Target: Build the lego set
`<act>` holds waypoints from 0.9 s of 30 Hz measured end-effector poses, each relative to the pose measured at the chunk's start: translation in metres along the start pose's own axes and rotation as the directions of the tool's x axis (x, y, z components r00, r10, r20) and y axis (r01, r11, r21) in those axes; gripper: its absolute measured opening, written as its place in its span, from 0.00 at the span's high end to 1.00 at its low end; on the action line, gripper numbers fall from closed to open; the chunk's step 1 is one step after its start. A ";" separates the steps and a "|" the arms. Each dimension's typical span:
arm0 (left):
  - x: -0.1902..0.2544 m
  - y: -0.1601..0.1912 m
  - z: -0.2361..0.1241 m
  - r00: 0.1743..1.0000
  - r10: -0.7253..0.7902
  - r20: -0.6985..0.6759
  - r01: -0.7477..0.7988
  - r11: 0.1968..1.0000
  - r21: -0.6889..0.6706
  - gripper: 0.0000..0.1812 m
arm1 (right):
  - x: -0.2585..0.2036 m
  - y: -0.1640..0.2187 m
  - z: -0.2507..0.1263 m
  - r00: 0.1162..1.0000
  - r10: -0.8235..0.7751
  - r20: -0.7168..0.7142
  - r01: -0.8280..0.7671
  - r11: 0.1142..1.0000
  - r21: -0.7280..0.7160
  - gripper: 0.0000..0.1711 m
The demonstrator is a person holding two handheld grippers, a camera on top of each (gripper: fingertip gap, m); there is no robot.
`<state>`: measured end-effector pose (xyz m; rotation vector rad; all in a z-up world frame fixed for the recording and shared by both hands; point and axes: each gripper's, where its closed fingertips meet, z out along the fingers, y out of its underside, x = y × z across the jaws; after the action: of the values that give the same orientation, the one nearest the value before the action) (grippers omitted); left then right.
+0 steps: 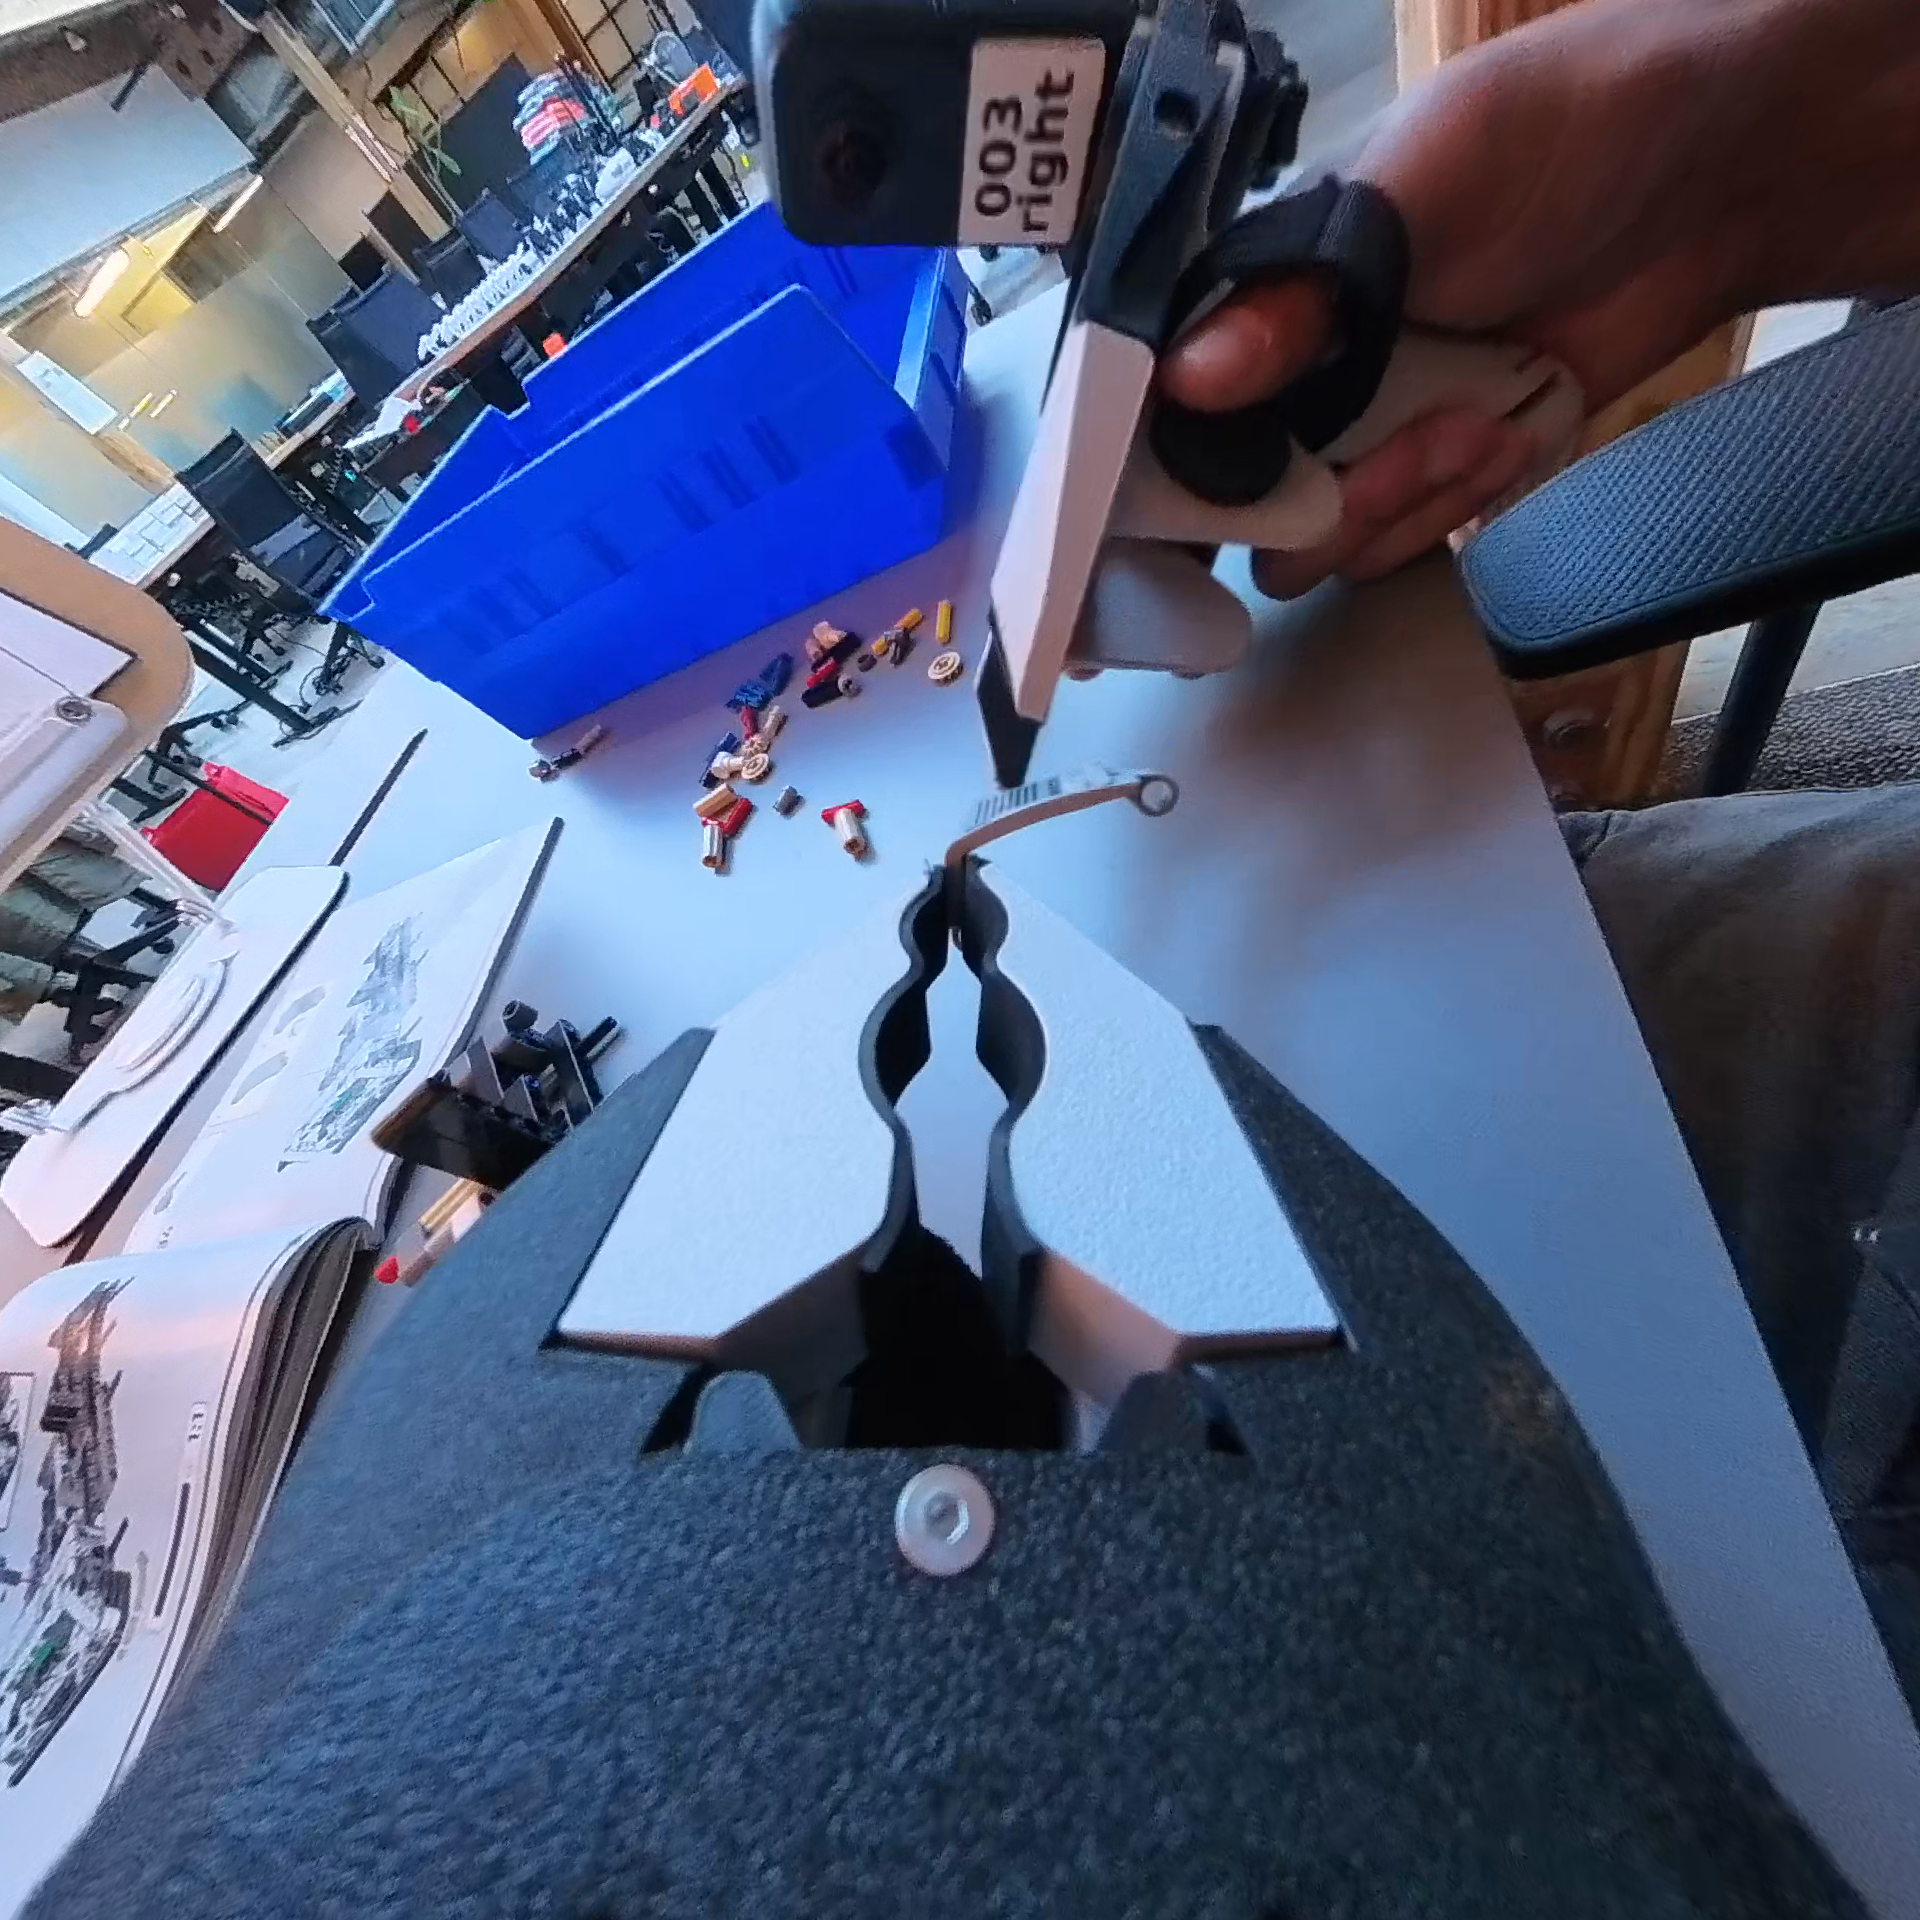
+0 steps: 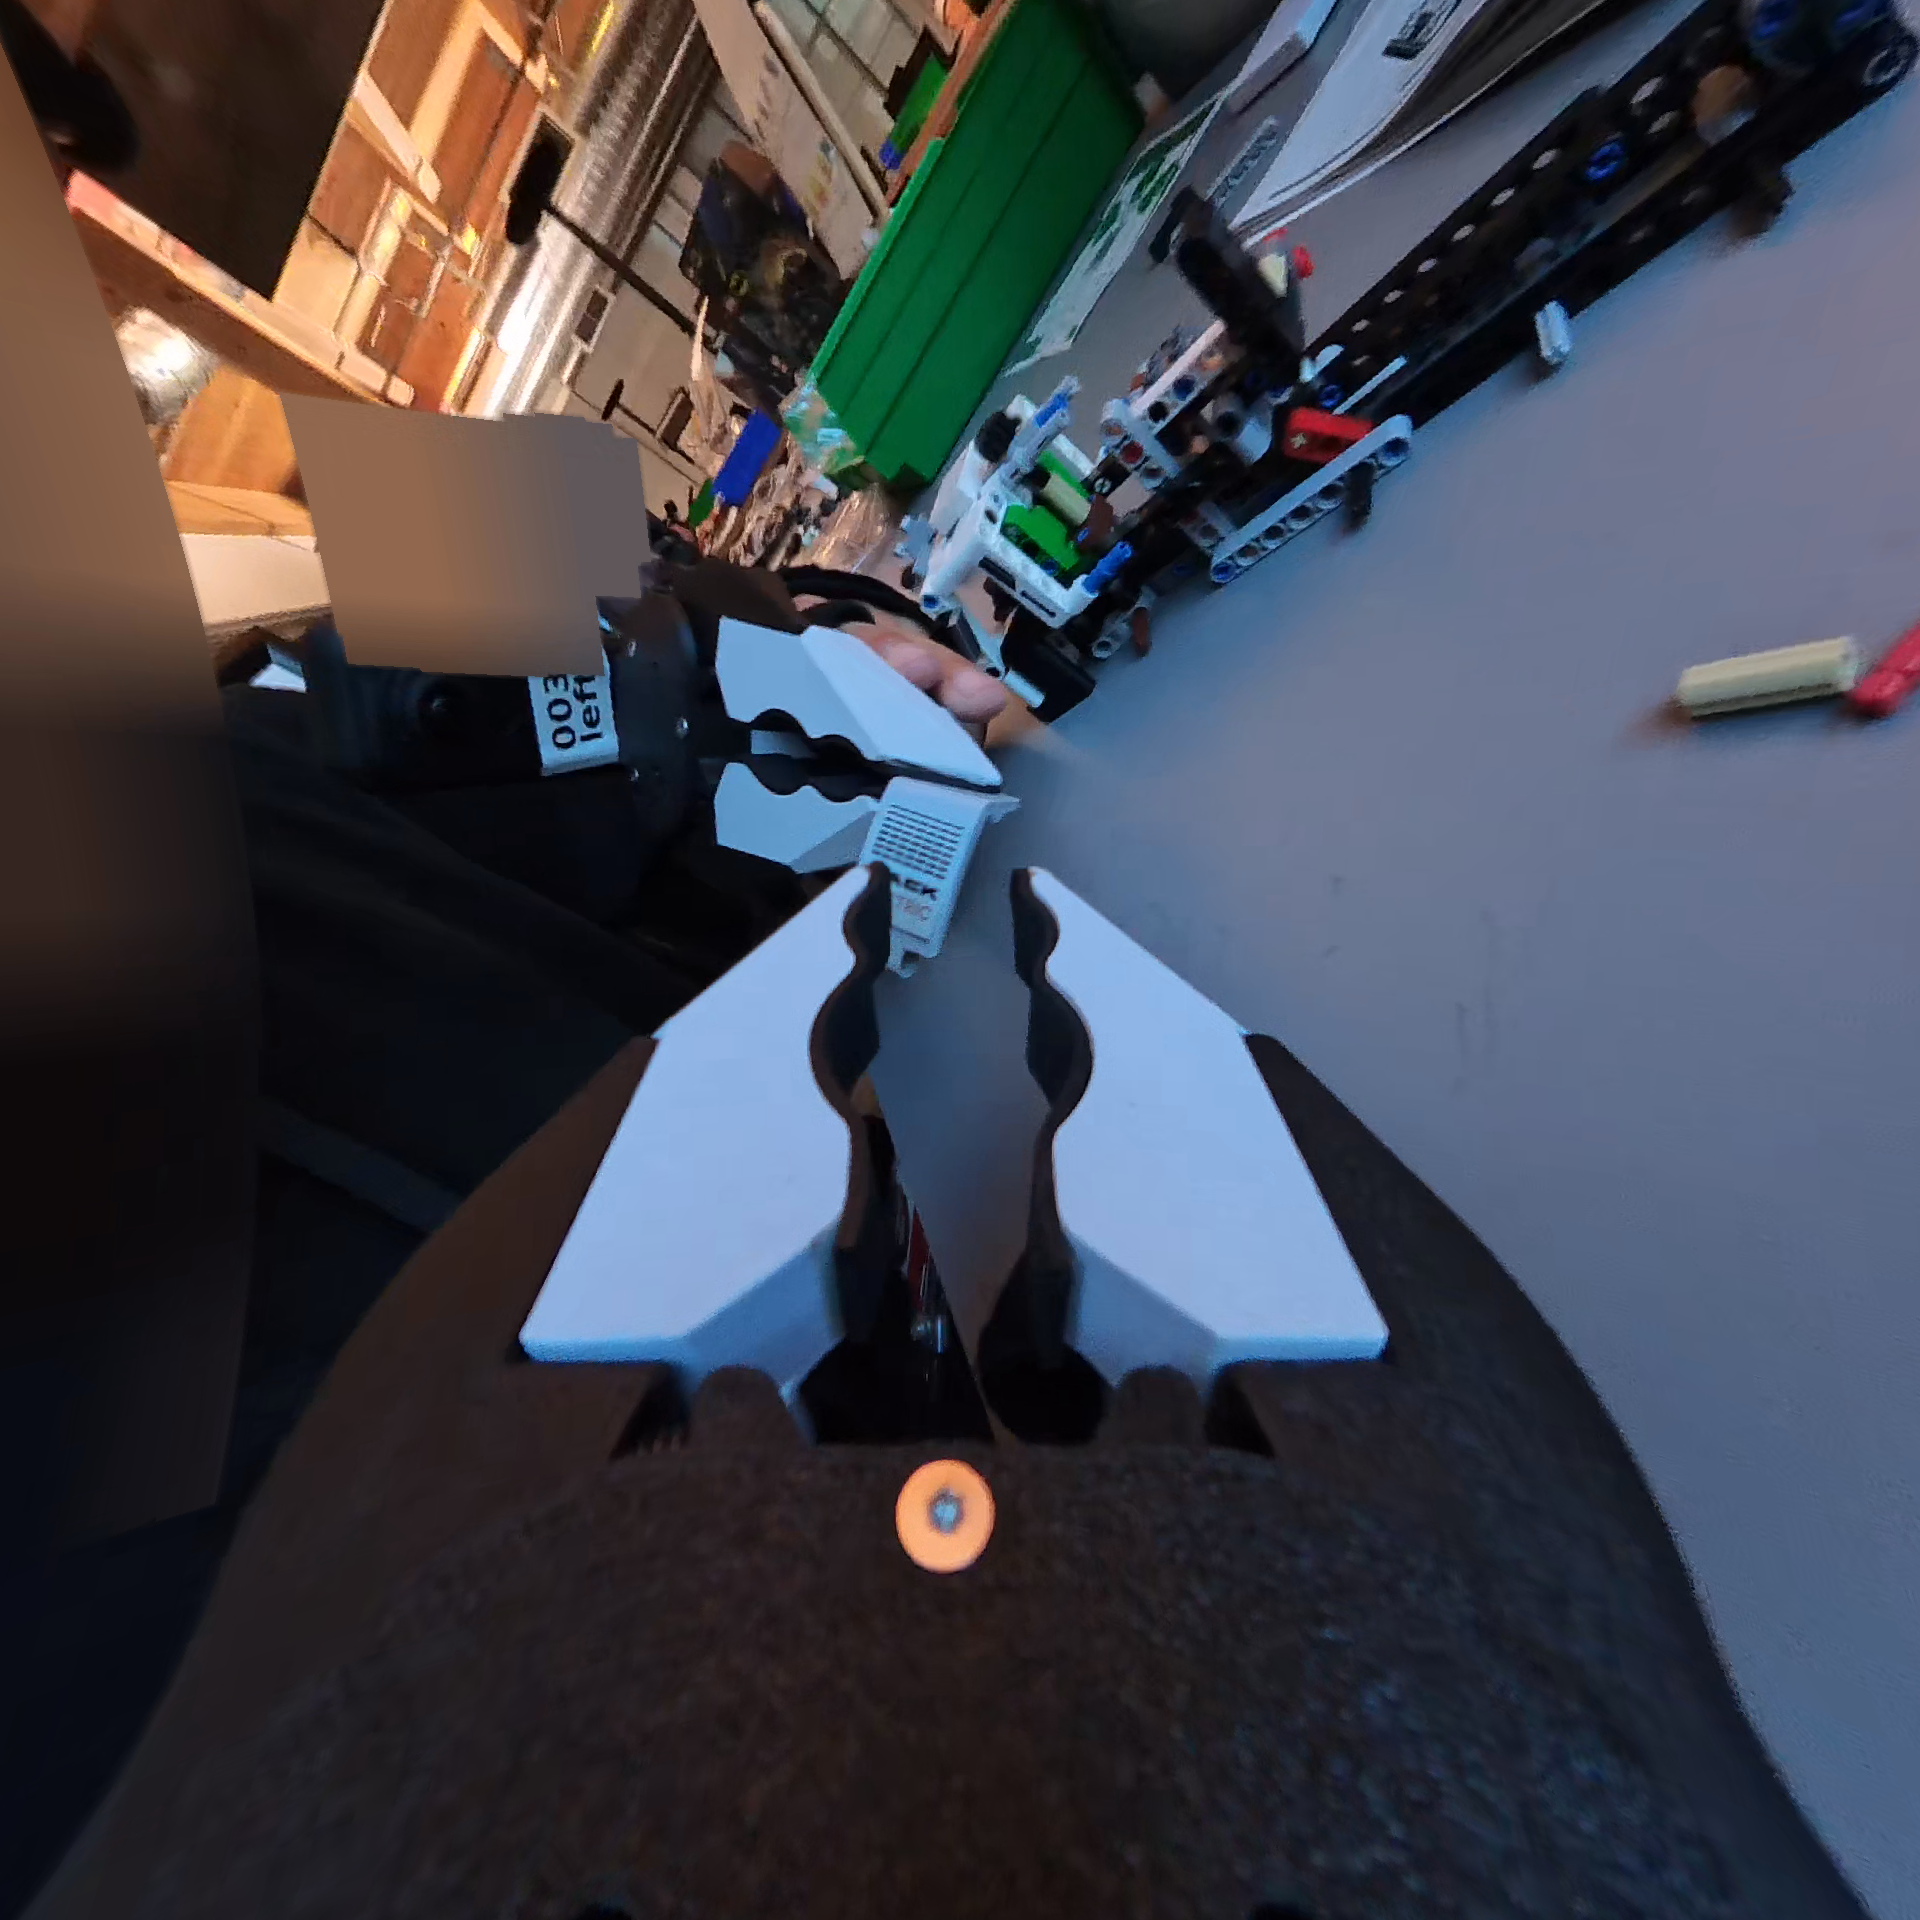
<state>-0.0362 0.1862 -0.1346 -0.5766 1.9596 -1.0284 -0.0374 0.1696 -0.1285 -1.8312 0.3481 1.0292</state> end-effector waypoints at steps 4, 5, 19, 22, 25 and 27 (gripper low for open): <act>-0.001 -0.001 -0.001 1.000 -0.019 -0.008 0.019 1.000 0.009 1.00 | -0.004 -0.014 -0.009 0.999 -0.030 0.039 0.027 0.995 0.092 0.85; -0.001 -0.002 -0.001 1.000 -0.029 -0.012 0.029 1.000 0.012 1.00 | -0.007 -0.019 -0.013 0.996 -0.072 0.052 0.064 0.988 0.141 0.86; -0.005 -0.003 -0.003 0.988 -0.143 -0.051 0.144 0.989 0.022 1.00 | -0.035 0.002 0.011 0.555 -0.778 -0.296 0.807 0.589 -0.036 0.65; -0.009 -0.006 -0.005 0.983 -0.174 -0.054 0.176 0.983 0.046 1.00 | -0.043 -0.008 0.016 0.675 -0.687 -0.268 0.729 0.677 0.099 0.65; -0.014 -0.008 -0.008 0.984 -0.176 -0.033 0.178 0.982 0.068 1.00 | -0.055 -0.023 0.014 0.805 -0.554 -0.213 0.594 0.747 0.298 0.78; -0.020 -0.013 -0.012 0.987 -0.158 0.005 0.157 0.982 0.102 1.00 | -0.052 -0.024 0.018 0.866 -0.458 -0.201 0.500 0.800 0.332 0.96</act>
<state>-0.0347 0.1980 -0.1113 -0.6886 1.8614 -1.2119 -0.0628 0.1868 -0.0768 -1.5139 0.1171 0.4652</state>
